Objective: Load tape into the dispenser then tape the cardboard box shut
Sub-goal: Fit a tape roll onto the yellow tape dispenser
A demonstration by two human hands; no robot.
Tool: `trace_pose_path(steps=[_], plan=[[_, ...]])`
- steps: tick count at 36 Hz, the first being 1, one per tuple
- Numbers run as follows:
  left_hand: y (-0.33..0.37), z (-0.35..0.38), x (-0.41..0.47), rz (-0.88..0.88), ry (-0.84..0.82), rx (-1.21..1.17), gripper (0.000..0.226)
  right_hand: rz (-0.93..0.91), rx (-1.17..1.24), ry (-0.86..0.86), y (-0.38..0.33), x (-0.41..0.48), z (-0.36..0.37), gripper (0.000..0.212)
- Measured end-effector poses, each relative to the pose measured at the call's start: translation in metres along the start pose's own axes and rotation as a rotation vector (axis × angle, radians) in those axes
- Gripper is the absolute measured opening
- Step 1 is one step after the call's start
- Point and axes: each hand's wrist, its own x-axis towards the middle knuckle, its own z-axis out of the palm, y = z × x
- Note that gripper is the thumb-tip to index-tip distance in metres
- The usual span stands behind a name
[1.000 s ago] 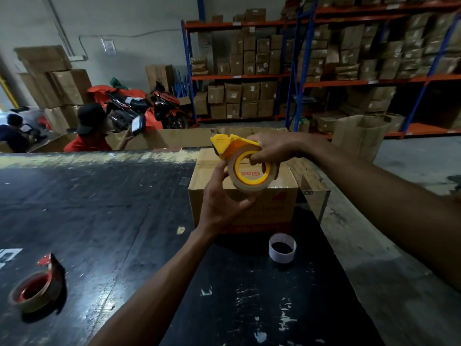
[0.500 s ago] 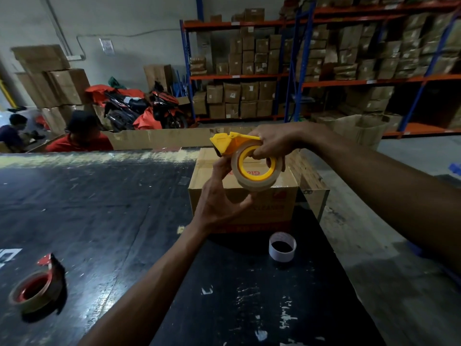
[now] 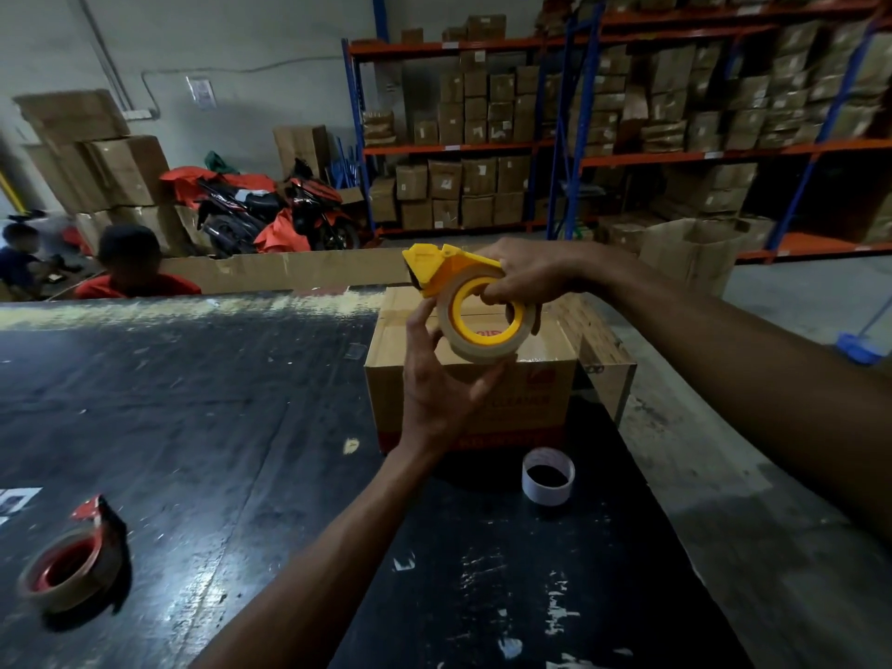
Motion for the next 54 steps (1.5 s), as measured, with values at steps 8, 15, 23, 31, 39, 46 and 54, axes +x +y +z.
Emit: trace_pose_path(steps=[8,15,23,31,39,46,54], plan=[[-0.010,-0.012,0.014,0.083,-0.239,0.002,0.098,0.025,-0.084,-0.028,0.000,-0.003,-0.004,0.013],[-0.014,-0.016,0.011,0.087,-0.169,0.011,0.097,0.021,-0.057,-0.050,-0.002,-0.002,-0.004,0.021],[-0.008,-0.004,-0.001,-0.005,0.161,-0.015,0.094,-0.003,0.164,-0.031,-0.006,-0.004,0.006,0.030],[-0.005,0.008,-0.001,0.037,0.184,-0.004,0.092,-0.051,0.070,0.060,-0.005,-0.003,0.008,0.015],[-0.039,-0.021,0.003,0.239,-0.019,0.121,0.038,-0.011,0.015,0.045,0.005,-0.012,-0.010,0.024],[-0.031,-0.028,0.022,0.281,-0.167,0.102,0.034,0.014,-0.007,0.036,0.008,-0.011,-0.009,0.026],[-0.029,-0.038,0.035,0.375,-0.266,0.104,0.017,0.001,-0.012,0.043,0.012,-0.014,-0.014,0.015]])
